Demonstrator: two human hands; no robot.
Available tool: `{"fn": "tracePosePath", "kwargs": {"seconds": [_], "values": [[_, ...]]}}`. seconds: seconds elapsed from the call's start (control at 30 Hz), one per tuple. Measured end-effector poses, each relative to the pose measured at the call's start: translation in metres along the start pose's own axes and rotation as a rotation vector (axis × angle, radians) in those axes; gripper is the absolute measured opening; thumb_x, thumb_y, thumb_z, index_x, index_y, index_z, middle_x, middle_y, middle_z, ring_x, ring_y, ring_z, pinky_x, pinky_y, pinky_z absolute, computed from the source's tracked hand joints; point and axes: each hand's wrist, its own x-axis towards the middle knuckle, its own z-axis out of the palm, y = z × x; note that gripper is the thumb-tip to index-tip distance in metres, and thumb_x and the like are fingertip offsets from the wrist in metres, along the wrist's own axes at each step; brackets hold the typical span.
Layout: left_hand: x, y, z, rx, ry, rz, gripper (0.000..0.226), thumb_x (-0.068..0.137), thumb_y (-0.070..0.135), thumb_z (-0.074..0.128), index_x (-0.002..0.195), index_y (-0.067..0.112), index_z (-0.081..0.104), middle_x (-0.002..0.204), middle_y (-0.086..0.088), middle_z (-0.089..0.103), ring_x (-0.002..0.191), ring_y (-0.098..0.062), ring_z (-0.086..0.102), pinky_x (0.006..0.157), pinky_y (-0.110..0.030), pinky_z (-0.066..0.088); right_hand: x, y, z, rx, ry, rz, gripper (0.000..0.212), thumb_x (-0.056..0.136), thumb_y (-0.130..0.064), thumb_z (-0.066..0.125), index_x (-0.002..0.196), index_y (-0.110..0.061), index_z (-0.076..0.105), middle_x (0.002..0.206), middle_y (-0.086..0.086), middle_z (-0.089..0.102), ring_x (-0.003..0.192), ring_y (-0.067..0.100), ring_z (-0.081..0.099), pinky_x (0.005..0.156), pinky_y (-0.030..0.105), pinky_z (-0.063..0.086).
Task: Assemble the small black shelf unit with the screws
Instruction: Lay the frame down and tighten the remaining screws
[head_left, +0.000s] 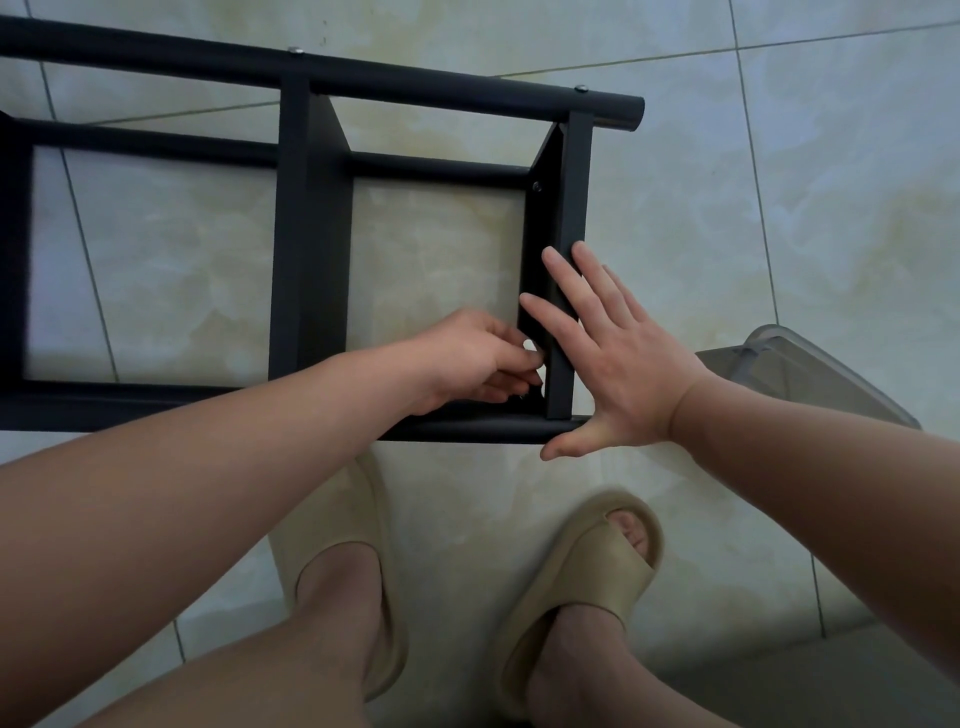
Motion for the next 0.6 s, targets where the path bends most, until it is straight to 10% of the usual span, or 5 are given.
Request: {"fn": "tracePosePath", "kwargs": {"seconds": [0.6], "values": [[-0.0021, 0.0016, -0.0017, -0.073, 0.022, 0.035, 0.012, 0.094, 0.015, 0.068, 0.084, 0.016, 0.063, 0.074, 0.001, 0.074, 0.07, -0.01, 0.068, 0.065, -0.021, 0.055, 0.0003, -0.0005, -0.0013, 0.006, -0.013, 0.003, 0.132, 0.067, -0.1, 0.041, 0.158, -0.006, 0.026, 0.167, 0.026, 0.004, 0.154, 0.045, -0.002, 0.12, 0.064, 0.019]]}}
